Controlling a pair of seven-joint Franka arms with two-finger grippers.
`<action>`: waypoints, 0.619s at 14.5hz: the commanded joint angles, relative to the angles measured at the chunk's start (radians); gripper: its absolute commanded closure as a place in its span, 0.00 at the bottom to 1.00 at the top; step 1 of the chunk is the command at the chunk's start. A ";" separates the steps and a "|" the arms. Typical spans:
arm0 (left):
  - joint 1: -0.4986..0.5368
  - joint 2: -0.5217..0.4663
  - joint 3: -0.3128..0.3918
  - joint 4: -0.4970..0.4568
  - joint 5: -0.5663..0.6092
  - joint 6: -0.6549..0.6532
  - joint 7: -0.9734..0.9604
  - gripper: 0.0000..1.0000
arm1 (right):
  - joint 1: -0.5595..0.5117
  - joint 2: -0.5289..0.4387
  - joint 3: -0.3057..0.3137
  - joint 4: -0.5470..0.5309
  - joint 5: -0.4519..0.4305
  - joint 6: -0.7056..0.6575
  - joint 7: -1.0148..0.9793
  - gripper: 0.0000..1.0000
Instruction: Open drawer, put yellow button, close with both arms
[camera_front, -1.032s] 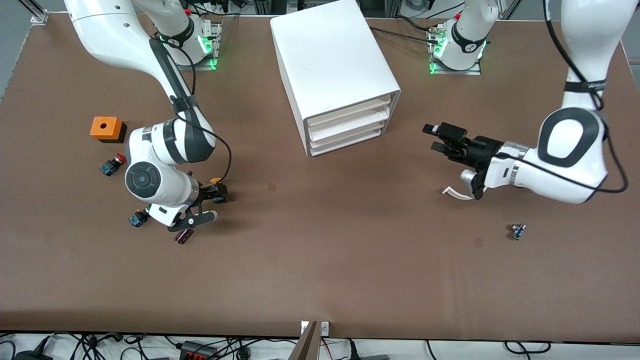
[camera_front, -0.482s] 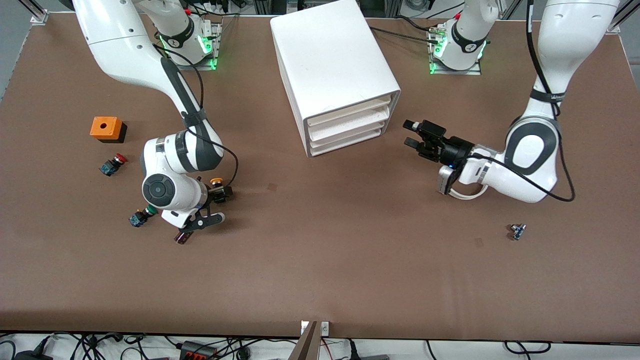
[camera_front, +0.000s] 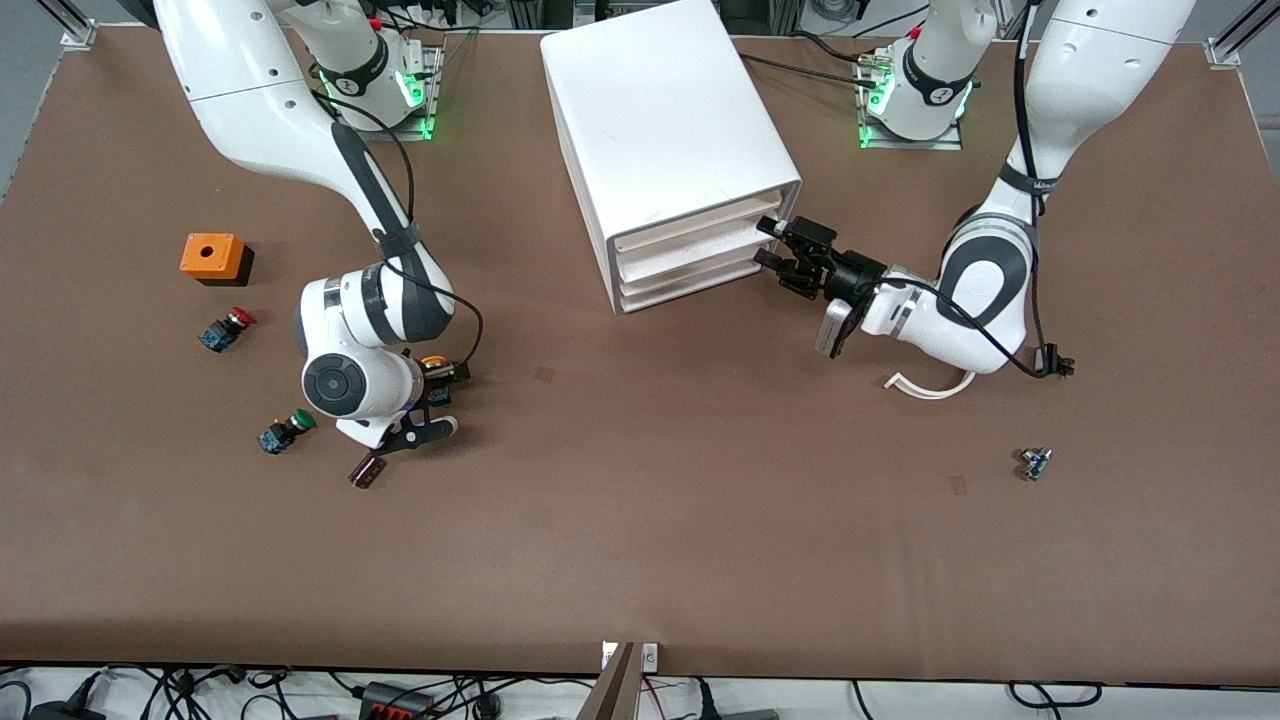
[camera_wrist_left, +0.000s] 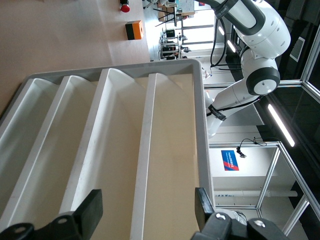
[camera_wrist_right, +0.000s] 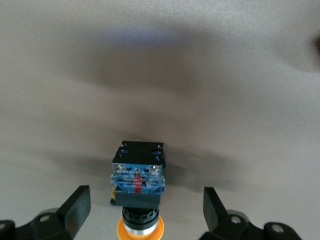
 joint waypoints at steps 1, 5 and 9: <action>0.004 -0.040 -0.022 -0.078 -0.032 0.043 0.062 0.24 | 0.005 -0.024 0.002 -0.020 0.016 -0.012 -0.002 0.06; 0.003 -0.040 -0.071 -0.124 -0.049 0.060 0.105 0.56 | 0.004 -0.022 0.004 -0.014 0.016 -0.003 -0.005 0.17; -0.004 -0.035 -0.075 -0.146 -0.049 0.057 0.182 0.90 | 0.002 -0.018 0.002 -0.014 0.016 0.004 -0.002 0.18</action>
